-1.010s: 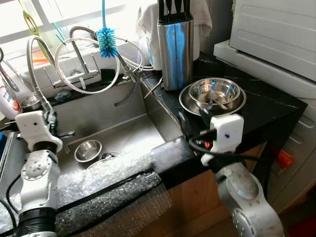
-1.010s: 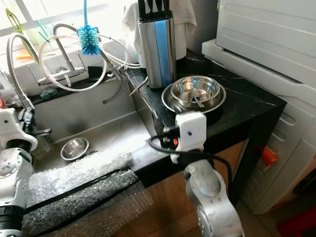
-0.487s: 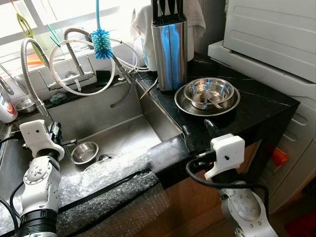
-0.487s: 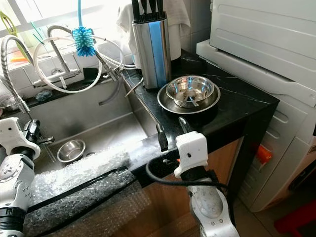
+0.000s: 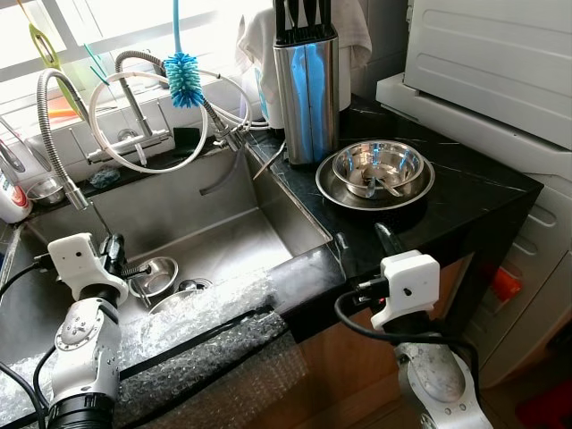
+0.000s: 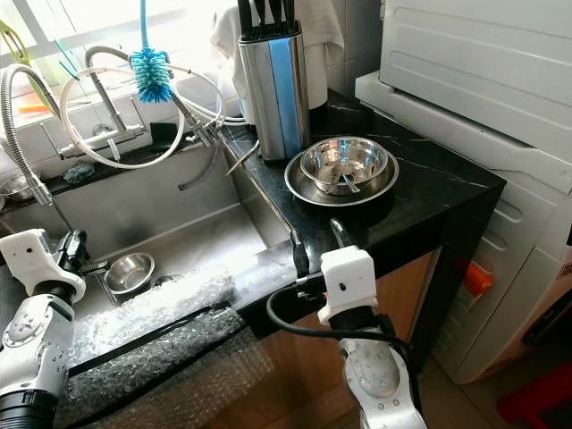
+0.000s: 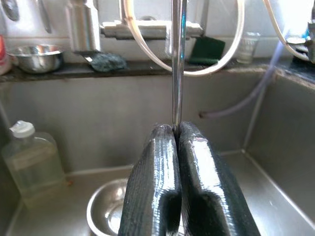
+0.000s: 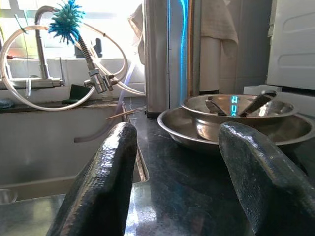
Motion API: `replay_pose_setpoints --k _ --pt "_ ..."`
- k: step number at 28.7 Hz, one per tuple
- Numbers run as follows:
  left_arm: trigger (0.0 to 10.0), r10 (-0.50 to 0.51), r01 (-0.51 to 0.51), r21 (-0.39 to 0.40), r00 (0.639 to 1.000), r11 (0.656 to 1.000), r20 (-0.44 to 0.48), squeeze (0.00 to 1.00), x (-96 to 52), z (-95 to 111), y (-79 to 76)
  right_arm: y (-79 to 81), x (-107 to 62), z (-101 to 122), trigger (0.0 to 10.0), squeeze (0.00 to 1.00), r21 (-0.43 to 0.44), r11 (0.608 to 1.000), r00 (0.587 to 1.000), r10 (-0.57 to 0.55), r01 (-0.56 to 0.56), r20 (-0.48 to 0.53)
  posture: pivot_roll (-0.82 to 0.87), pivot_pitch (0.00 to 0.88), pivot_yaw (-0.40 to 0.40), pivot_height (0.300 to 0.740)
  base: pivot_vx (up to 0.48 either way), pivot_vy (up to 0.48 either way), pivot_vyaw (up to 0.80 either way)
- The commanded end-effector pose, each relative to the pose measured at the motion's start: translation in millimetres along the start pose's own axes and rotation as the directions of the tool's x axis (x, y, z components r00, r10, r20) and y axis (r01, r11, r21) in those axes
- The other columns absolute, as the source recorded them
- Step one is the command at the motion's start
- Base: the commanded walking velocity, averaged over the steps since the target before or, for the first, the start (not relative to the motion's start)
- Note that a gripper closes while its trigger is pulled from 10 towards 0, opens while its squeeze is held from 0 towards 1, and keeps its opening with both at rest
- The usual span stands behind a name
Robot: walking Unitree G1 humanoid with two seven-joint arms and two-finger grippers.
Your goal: Kitchen organization
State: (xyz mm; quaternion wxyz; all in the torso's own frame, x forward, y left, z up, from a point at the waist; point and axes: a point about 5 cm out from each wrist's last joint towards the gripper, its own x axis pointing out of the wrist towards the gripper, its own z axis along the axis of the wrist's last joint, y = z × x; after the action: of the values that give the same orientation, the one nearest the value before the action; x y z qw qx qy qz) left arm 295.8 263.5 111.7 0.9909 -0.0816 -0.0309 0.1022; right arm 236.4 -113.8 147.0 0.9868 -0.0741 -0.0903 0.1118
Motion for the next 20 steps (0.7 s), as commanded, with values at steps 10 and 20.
replay_pose_setpoints --k 10,20 --pt "10.0 -0.044 0.043 -0.009 0.998 0.999 -0.049 1.00 -0.4 -9.0 -6.3 5.7 6.9 1.7 10.0 0.00 0.012 1.000 1.000 -0.007 0.007 0.025 -0.18 0.000 0.194 0.740 0.000 0.000 0.00" --pt "10.0 -0.058 0.058 -0.002 0.997 0.998 -0.050 1.00 -0.4 -8.8 -8.9 5.0 9.6 0.6 10.0 0.00 0.005 1.000 1.000 -0.013 0.013 0.021 -0.17 0.000 0.192 0.740 0.000 0.000 0.00"
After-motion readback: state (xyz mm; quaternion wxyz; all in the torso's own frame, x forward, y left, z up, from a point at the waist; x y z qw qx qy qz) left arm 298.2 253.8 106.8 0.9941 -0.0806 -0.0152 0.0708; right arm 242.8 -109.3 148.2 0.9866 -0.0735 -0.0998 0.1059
